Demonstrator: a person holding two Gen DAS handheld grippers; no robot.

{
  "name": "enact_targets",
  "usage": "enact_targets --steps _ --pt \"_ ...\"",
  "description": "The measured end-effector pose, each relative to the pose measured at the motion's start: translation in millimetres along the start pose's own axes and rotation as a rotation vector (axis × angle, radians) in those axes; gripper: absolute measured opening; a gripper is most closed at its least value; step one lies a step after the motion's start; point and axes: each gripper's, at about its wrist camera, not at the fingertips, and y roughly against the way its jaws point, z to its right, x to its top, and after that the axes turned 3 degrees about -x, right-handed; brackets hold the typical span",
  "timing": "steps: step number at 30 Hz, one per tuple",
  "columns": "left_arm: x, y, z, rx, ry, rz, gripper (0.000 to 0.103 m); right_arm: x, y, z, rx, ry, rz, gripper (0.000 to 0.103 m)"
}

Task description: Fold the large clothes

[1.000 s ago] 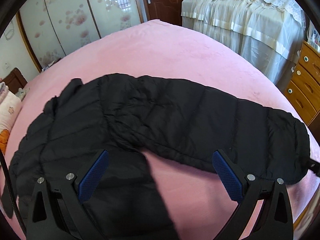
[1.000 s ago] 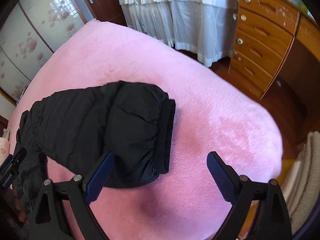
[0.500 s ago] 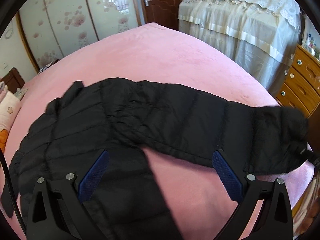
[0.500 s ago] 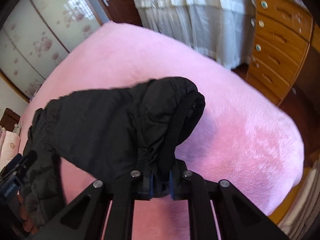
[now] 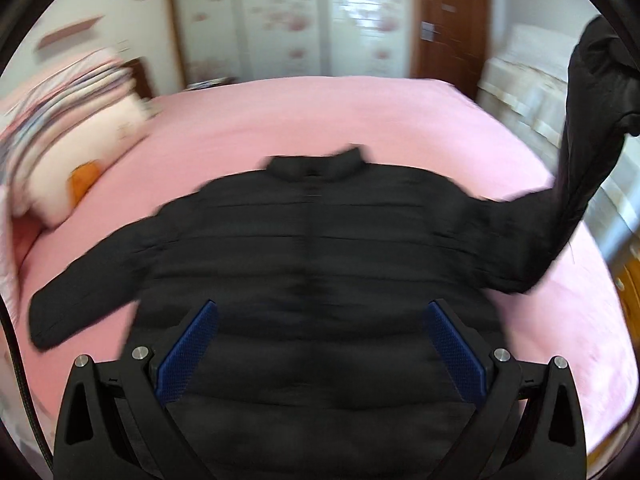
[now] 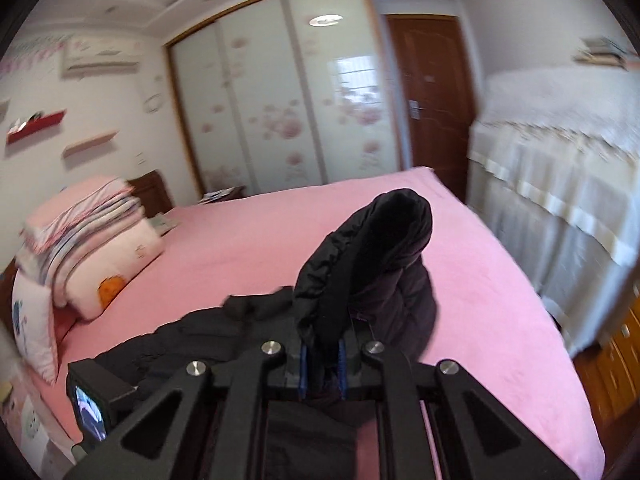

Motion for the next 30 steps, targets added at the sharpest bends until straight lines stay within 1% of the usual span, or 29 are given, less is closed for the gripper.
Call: enact_targets --steps 3,4,5,7,8,9,12,13,14,15,17,18,19,20,21,23,24,25,27,28,30 --pt "-1.8 -6.7 -53.0 0.055 0.075 -0.001 0.102 1.3 -52.6 -69.7 0.080 0.088 -0.057 0.011" --pt "-4.4 -12.2 -81.6 0.082 0.119 -0.009 0.102 -2.5 -70.5 -88.5 0.098 0.112 -0.081 0.011" --pt "-4.9 -15.5 -91.6 0.093 0.135 -0.015 0.102 -9.8 -95.9 -113.6 0.120 0.145 -0.120 0.011" --pt "-11.9 -27.6 -131.6 0.141 0.184 -0.033 0.102 -22.2 -137.0 -145.5 0.136 0.194 -0.187 0.012" --pt "-14.8 -30.8 -137.5 0.151 0.192 -0.038 0.102 -35.2 -164.6 -165.6 0.151 0.227 -0.238 0.012" --pt "-19.1 -37.6 -153.6 0.170 0.207 -0.049 0.102 -44.4 -183.1 -180.0 0.163 0.250 -0.274 0.012" --pt "-22.7 -53.9 -166.4 0.176 0.219 -0.076 0.102 -85.4 -234.0 -223.8 0.171 0.329 -0.391 0.014" --pt "-24.2 -61.2 -173.4 0.163 0.217 -0.084 0.102 -99.3 -248.9 -237.1 0.169 0.355 -0.427 0.018" --pt "-23.7 -66.8 -171.5 0.154 0.215 -0.090 0.102 -109.2 -253.4 -245.8 0.163 0.371 -0.447 0.024" --pt "-21.9 -71.0 -169.5 0.146 0.214 -0.094 0.102 -120.7 -261.5 -252.3 0.149 0.390 -0.473 0.026" --pt "-17.5 -84.5 -168.1 0.100 0.212 -0.105 0.102 -131.4 -267.7 -256.6 0.140 0.398 -0.499 0.033" --pt "-13.9 -90.7 -166.5 0.064 0.212 -0.111 0.102 -131.1 -267.4 -254.7 0.148 0.387 -0.502 0.035" --pt "-10.7 -95.2 -164.9 0.035 0.212 -0.114 0.102 -129.8 -264.9 -252.1 0.158 0.372 -0.500 0.043" --pt "-8.4 -97.5 -164.1 0.020 0.212 -0.114 0.102 -125.3 -258.9 -246.4 0.172 0.353 -0.489 0.054" --pt "-3.0 -101.8 -159.9 -0.021 0.212 -0.109 0.102 -120.7 -253.5 -241.9 0.177 0.342 -0.476 0.059" --pt "4.9 -107.1 -156.4 -0.074 0.218 -0.106 0.102 -107.4 -239.6 -231.5 0.183 0.319 -0.439 0.061" --pt "10.1 -114.2 -151.0 -0.128 0.219 -0.111 0.102 -102.9 -234.4 -228.3 0.186 0.309 -0.425 0.061" --pt "12.8 -119.1 -147.8 -0.149 0.219 -0.120 0.102 -95.9 -224.7 -218.5 0.188 0.292 -0.407 0.063" --pt "17.9 -134.9 -139.7 -0.181 0.210 -0.154 0.102 -88.0 -211.0 -202.7 0.168 0.270 -0.380 0.063" --pt "20.2 -146.3 -134.9 -0.193 0.206 -0.183 0.102 -85.4 -204.8 -193.2 0.155 0.261 -0.369 0.063" --pt "23.0 -165.5 -130.4 -0.216 0.216 -0.235 0.102 -83.0 -188.6 -164.5 0.105 0.240 -0.342 0.063"
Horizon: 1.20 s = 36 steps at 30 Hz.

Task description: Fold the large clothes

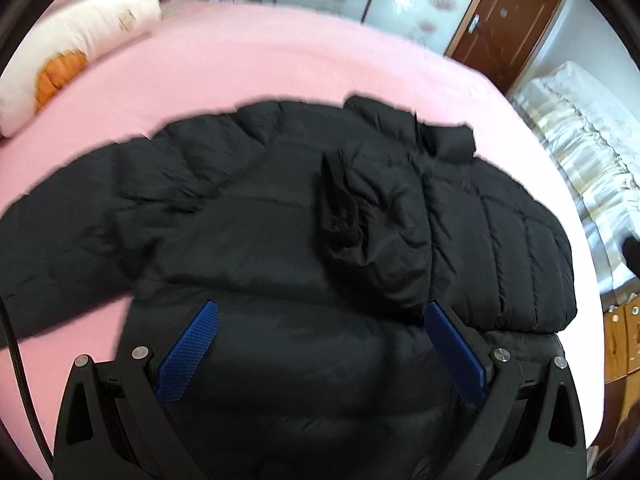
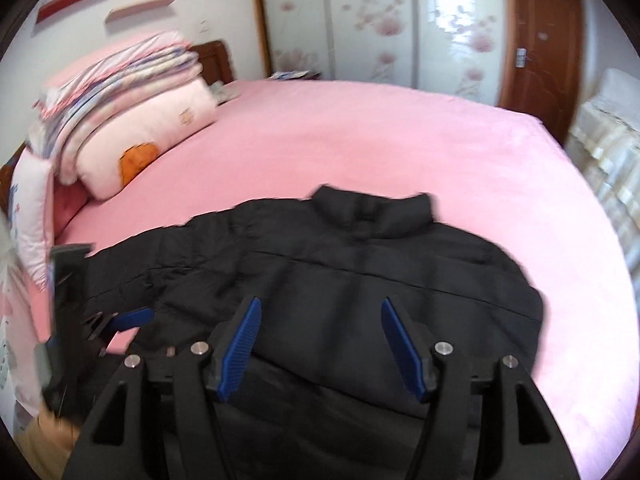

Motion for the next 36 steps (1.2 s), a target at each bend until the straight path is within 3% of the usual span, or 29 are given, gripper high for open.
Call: enact_targets --steps 5,6,7,9,10,14,16,19,22,31,36 --pt "16.2 -34.6 4.2 -0.047 0.037 -0.054 0.097 -40.0 15.8 63.9 -0.160 -0.053 -0.020 0.063" --pt "21.1 -39.1 9.8 -0.051 0.028 -0.053 0.085 -49.1 14.8 76.6 -0.183 -0.072 -0.038 0.063" --pt "24.9 -42.0 15.3 -0.059 0.014 -0.053 0.057 -57.1 13.3 88.3 -0.198 -0.095 -0.056 0.063" --pt "34.0 -47.9 22.4 -0.080 -0.011 -0.074 0.016 -79.1 5.6 116.0 -0.213 -0.171 -0.112 0.063" --pt "41.0 -48.2 30.4 -0.074 -0.023 -0.073 0.010 -89.3 1.9 128.7 -0.211 -0.218 -0.138 0.063" --pt "61.6 -29.1 49.5 0.030 -0.089 0.043 0.008 -110.0 -3.9 157.6 -0.200 -0.337 -0.164 0.063" --pt "72.8 -21.3 45.6 0.067 -0.050 0.093 0.008 -110.5 -5.3 162.8 -0.203 -0.360 -0.157 0.063" --pt "74.4 -29.0 34.7 0.147 -0.025 0.091 0.008 -103.5 -11.3 163.2 -0.211 -0.366 -0.136 0.063" --pt "62.7 -57.3 24.3 0.189 -0.023 0.005 0.010 -95.2 -18.1 160.0 -0.225 -0.349 -0.123 0.063" --pt "51.6 -80.7 29.6 0.187 -0.020 -0.020 0.022 -46.9 -67.0 126.3 -0.235 -0.196 -0.092 0.063" --pt "53.7 -79.3 23.9 0.156 -0.024 -0.017 0.036 -56.4 -119.7 138.2 -0.337 -0.192 -0.228 0.063"
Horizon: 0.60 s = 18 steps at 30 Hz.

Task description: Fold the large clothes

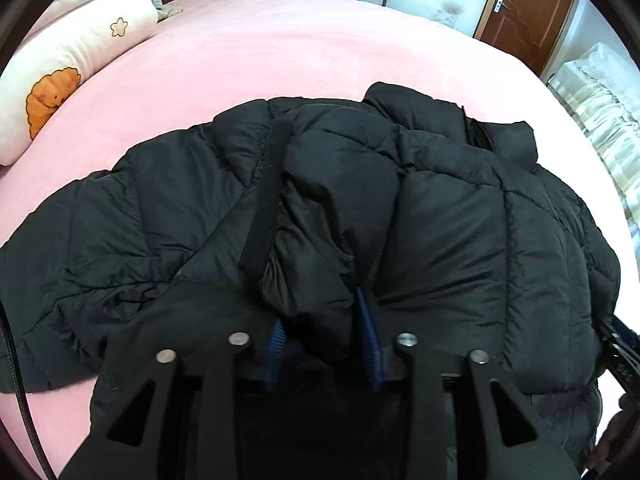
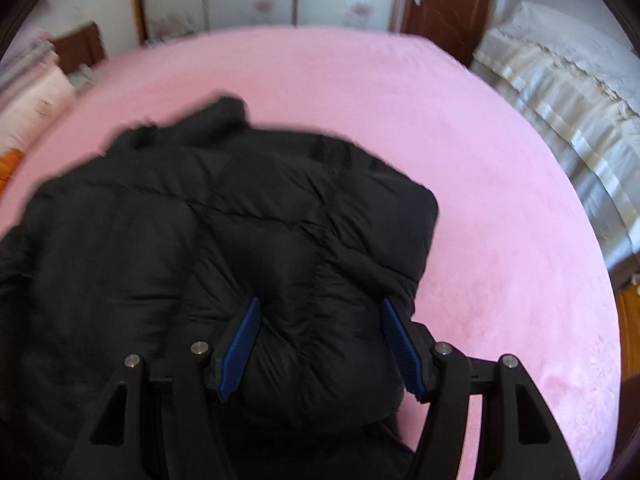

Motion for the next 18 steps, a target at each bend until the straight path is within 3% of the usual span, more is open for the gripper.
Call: enact_targets --steps 3,7,12,18 --pt "1.2 3.2 4.0 0.014 -0.021 -0.004 0.042 -2.8 -9.0 10.9 0.018 -0.039 -0.032 0.063" --pt "-0.3 28.9 12.7 0.023 -0.043 0.027 0.073 -1.8 13.3 20.4 0.068 -0.072 -0.017 0.063" --pt "-10.2 79.9 24.3 0.010 -0.083 0.086 0.077 -6.7 62.1 22.2 0.125 -0.094 0.054 0.063" --pt "-46.5 161.0 37.8 0.007 -0.138 0.185 0.088 -28.5 134.7 12.8 0.186 -0.124 0.146 0.063"
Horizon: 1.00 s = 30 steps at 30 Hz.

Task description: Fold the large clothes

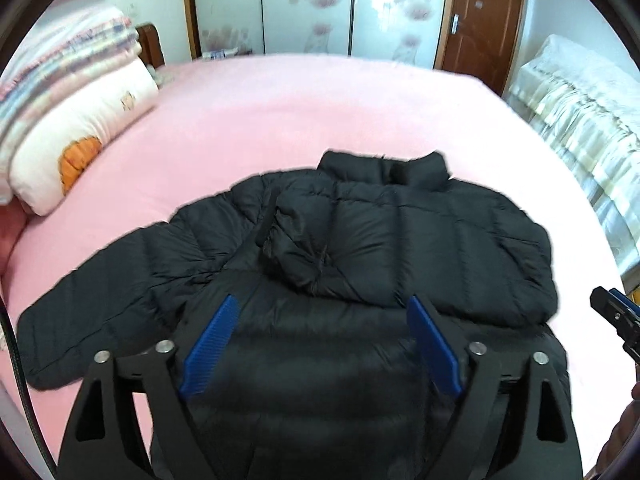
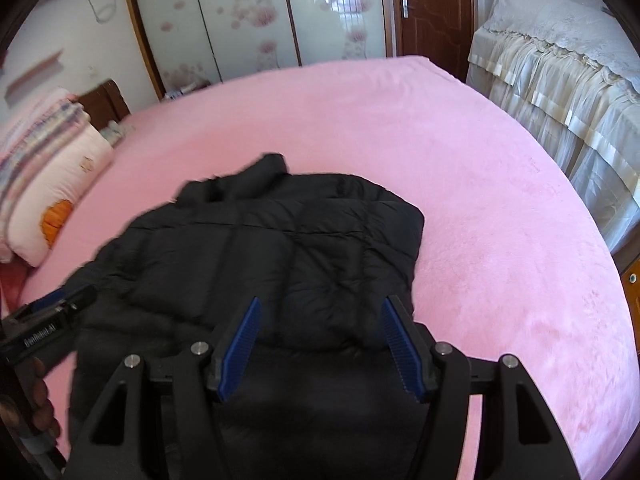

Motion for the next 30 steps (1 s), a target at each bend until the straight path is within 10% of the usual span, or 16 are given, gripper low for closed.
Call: enact_targets --steps 12,30 --pt "-58.2 147.3 6.1 0.058 -0.010 0.145 0.098 -47.3 108.7 -14.2 0.092 -0.030 0.101 0.063" --pt "-123.4 233.1 -22.6 0.051 0.027 0.179 0.098 -99.0 193.0 -60.5 0.077 0.125 0.184 0.063"
